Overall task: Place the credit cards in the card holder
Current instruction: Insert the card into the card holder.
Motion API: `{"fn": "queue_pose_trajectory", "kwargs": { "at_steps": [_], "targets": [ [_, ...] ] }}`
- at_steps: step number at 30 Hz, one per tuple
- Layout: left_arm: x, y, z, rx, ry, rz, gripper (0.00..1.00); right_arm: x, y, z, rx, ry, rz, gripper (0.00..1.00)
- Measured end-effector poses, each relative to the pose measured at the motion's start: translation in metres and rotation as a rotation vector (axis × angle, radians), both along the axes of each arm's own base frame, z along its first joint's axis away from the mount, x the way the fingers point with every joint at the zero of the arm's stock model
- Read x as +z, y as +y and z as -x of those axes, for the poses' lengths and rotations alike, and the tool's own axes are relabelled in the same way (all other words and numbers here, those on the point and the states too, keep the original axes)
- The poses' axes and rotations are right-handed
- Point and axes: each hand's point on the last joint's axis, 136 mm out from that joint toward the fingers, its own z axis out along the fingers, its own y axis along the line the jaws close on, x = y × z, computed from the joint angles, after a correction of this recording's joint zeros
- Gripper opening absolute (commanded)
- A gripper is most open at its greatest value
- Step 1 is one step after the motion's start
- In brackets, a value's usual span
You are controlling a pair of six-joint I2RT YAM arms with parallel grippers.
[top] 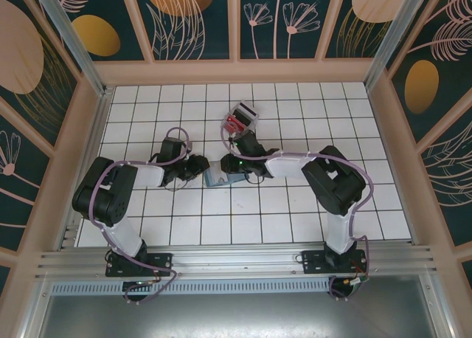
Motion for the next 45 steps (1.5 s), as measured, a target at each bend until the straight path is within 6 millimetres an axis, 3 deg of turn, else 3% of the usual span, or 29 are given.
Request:
{"fn": "queue_pose_trajectory", "kwargs": {
  "at_steps": [5,11,21,32,45],
  "targets": [
    [0.0,0.0,0.0,0.0,0.0,0.0,0.32,0.004,0.011,0.003,0.029,-0.009,0.004,0.25],
    [0.0,0.0,0.0,-0.001,0.0,0.001,0.32,-0.021,0.003,0.004,0.017,0.036,0.05,0.25],
    [0.001,-0.001,0.001,-0.003,-0.017,0.015,0.31,-0.018,0.011,0.005,0.033,0.047,0.027,0.26],
    [0.001,-0.001,0.001,0.006,-0.022,0.023,0.3,-0.014,0.04,0.03,0.134,0.085,-0.02,0.26],
    [0.001,0.001,0.001,0.033,-0.034,0.029,0.26,-0.004,0.052,0.045,0.209,0.143,-0.157,0.27]
  ]
}}
